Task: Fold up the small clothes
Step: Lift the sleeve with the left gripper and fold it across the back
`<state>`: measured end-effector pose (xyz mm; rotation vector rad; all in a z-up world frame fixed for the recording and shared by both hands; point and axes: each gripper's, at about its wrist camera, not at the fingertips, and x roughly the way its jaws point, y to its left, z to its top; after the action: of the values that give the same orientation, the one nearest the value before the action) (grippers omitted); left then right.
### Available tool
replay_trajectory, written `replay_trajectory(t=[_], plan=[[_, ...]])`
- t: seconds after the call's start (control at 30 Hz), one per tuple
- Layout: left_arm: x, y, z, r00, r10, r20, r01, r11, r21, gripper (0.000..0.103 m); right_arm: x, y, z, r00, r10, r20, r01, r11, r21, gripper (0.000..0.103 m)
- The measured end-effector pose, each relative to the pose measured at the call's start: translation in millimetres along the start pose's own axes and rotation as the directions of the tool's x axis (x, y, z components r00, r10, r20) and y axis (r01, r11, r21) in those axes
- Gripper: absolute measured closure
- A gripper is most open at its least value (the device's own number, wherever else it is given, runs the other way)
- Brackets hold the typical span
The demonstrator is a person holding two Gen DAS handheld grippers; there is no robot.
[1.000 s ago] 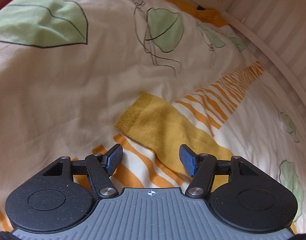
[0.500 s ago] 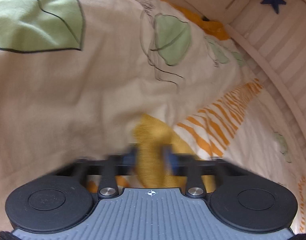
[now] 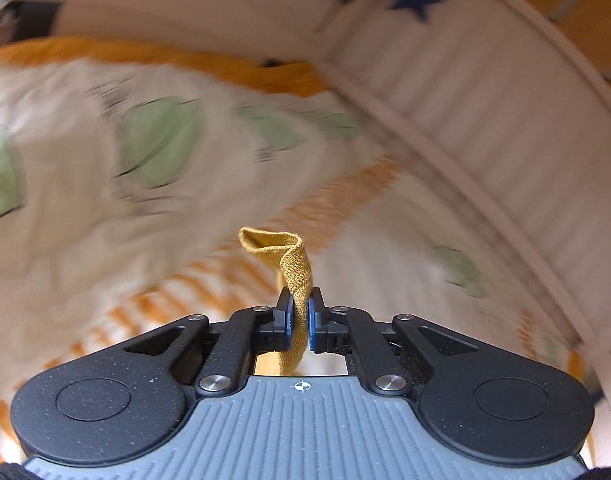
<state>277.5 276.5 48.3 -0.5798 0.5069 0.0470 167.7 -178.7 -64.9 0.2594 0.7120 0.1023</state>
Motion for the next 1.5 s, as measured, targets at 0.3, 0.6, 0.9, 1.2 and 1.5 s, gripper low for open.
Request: replay_trajectory(t=[0.3,0.6,0.9,1.2,1.5], plan=[[-9.2,-124.5,-23.5,0.979,-0.200,-0.037,0.204,0.967,0.150,0.096,-35.7,-34.5,-5.0,1.000,-0.016,0.010,0.015,0.999,0.046,0.003],[16.5,-221.1,-95.7,0.928,-0.336,-0.163,0.362,0.915,0.176,0.096,-68.1,-76.5,-15.2,0.999,-0.037,0.032,0.033,0.993,0.111,0.003],[48.3,-282.7,-194.9,0.885,-0.348,-0.310,0.419,0.886,0.200,0.096,-83.5,-113.1,-25.1,0.998,-0.053,0.041,0.044,0.979,0.202,0.003],[55.9,-311.3,-267.0,0.861,-0.273,-0.429,0.430,0.841,0.328,0.068,-85.5,-125.5,-25.7,0.997,-0.059,0.050,0.045,0.969,0.245,0.003],[24.2,-318.2,-289.1,0.865,-0.271,-0.423,0.471,0.731,0.495,0.055,-74.4,-120.0,-19.5,0.998,-0.055,0.031,0.047,0.972,0.232,0.003]])
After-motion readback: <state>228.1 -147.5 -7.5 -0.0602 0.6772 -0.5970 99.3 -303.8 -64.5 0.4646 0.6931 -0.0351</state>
